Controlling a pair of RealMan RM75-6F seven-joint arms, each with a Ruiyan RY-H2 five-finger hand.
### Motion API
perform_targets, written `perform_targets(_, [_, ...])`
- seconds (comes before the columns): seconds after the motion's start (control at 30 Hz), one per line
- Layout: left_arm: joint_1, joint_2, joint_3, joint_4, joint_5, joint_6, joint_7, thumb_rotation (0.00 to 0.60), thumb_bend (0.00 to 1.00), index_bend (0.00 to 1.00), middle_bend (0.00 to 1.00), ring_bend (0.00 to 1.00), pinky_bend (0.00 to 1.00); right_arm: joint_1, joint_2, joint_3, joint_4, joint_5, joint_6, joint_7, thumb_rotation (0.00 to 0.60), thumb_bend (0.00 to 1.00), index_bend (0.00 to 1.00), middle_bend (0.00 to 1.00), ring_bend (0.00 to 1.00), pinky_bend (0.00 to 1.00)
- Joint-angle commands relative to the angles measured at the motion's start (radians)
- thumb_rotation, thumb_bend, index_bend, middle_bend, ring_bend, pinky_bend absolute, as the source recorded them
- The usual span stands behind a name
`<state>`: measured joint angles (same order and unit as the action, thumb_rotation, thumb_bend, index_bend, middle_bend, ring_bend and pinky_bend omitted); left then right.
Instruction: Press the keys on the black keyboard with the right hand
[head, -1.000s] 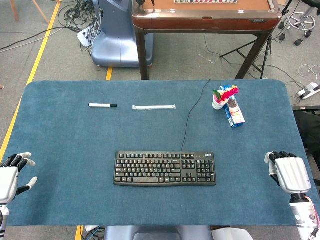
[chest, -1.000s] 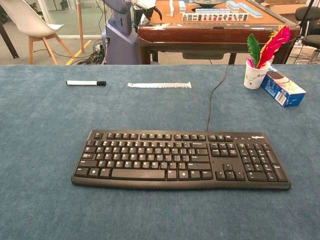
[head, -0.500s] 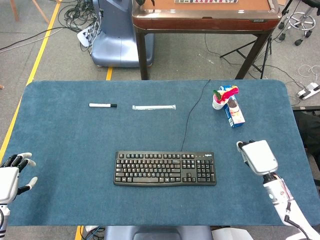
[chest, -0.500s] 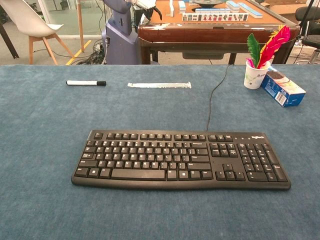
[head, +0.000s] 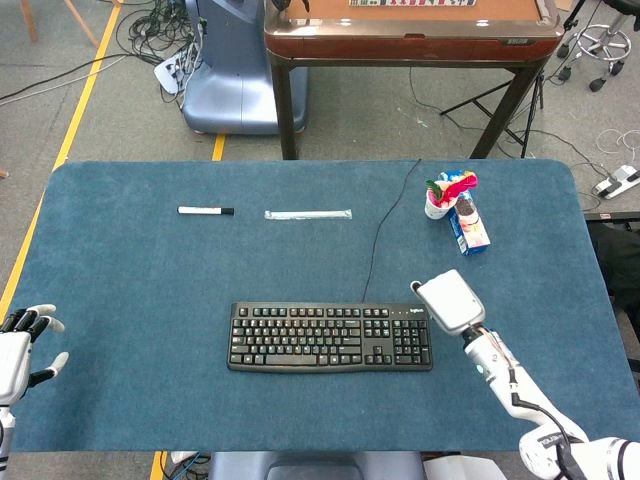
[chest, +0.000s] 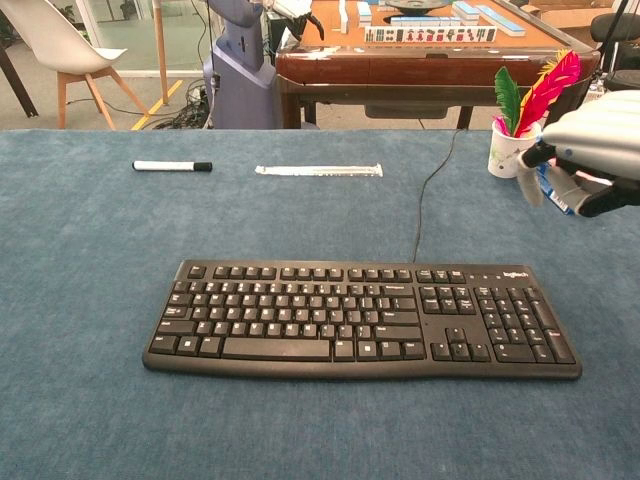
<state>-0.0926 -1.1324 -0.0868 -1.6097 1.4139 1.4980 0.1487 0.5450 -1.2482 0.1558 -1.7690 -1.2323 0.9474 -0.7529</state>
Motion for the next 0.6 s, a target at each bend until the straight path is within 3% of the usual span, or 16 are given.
perform_targets(0.03, [0.0, 0.0, -0.001, 0.002, -0.003, -0.001, -0.005, 0.6, 0.18, 0.47, 0.3, 0.24, 0.45, 0.031, -0.028, -0.011, 0.005, 0.034, -0.024, -0.031, 0.6, 1.0, 0.45, 0.9, 0.89, 1.0])
perform_targets(0.6, [0.002, 0.0, -0.008, 0.013, -0.022, -0.002, -0.002, 0.6, 0.18, 0.47, 0.3, 0.25, 0.45, 0.159, -0.092, -0.055, 0.023, 0.098, -0.065, -0.109, 0.6, 1.0, 0.39, 0.91, 0.9, 1.0])
